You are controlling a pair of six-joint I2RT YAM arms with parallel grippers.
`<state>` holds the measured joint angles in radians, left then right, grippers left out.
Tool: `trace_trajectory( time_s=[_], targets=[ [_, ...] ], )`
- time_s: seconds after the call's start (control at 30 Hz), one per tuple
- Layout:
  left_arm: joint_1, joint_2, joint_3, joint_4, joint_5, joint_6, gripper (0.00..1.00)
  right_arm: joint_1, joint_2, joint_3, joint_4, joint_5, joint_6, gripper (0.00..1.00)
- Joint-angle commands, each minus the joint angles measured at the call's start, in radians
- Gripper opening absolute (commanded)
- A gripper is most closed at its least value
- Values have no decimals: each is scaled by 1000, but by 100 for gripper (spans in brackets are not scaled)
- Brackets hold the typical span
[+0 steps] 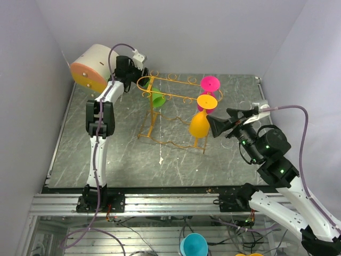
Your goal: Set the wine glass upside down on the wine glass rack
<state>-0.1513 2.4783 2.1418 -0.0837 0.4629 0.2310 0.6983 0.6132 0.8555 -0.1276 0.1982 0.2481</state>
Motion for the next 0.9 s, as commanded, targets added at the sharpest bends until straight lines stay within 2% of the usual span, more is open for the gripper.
trace_trajectory(
  time_s=[0.0, 0.2, 0.43, 0.6, 0.73, 0.8, 0.87],
  targets=[
    [-14, 41, 55, 45, 82, 44, 73, -4, -52, 42, -28, 15, 17, 100],
    [-16, 66, 71, 42, 98, 108, 72, -5, -76, 47, -61, 70, 11, 100],
    [-17, 111, 98, 79, 90, 108, 70, -5, -43, 53, -46, 68, -3, 100],
    [-19, 159, 150, 70, 87, 103, 64, -4, -13, 61, -30, 60, -7, 100],
    [-22, 178, 161, 76, 78, 108, 62, -4, -7, 69, -21, 58, -11, 100],
    [-24, 186, 163, 78, 72, 113, 59, -5, -6, 71, -18, 59, -13, 100],
    [-27, 192, 162, 84, 58, 115, 41, -5, -3, 72, -17, 60, -13, 100]
  ],
)
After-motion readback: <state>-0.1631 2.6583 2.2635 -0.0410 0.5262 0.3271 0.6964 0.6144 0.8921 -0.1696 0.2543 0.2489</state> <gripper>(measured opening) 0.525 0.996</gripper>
